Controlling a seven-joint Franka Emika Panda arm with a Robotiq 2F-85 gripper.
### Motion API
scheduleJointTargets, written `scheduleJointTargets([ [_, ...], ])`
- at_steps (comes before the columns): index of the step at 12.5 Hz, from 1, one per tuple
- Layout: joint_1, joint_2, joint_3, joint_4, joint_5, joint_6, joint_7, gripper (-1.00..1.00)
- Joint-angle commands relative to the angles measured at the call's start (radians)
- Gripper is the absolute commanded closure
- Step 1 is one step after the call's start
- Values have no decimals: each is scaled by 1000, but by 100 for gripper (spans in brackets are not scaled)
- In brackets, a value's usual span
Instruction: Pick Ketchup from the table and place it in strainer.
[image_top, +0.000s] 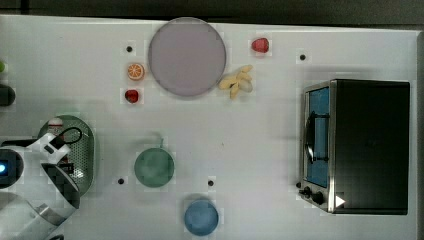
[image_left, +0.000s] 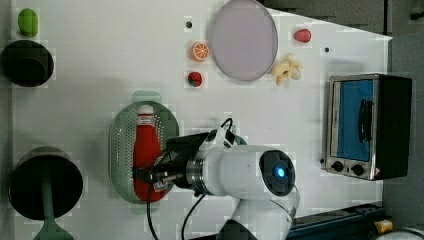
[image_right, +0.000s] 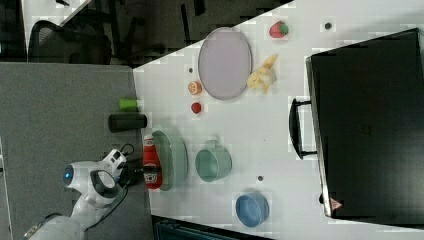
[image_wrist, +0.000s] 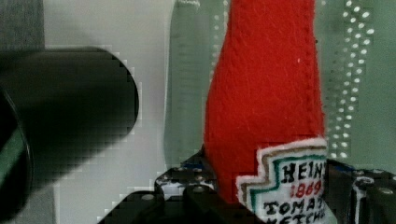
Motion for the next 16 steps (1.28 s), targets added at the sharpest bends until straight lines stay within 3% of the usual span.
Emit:
scheduleJointTargets([
  [1, 4, 7, -22, 8, -71, 17, 122, -53],
  [3, 2, 5, -31, 2, -103, 48, 125, -100],
  [8, -46, -136, -31, 12, -95, -10, 202, -100],
  [13, -186, -373, -52, 87, -8, -424, 192, -100],
  [16, -257, -479, -146, 137, 61, -586, 189, -100],
])
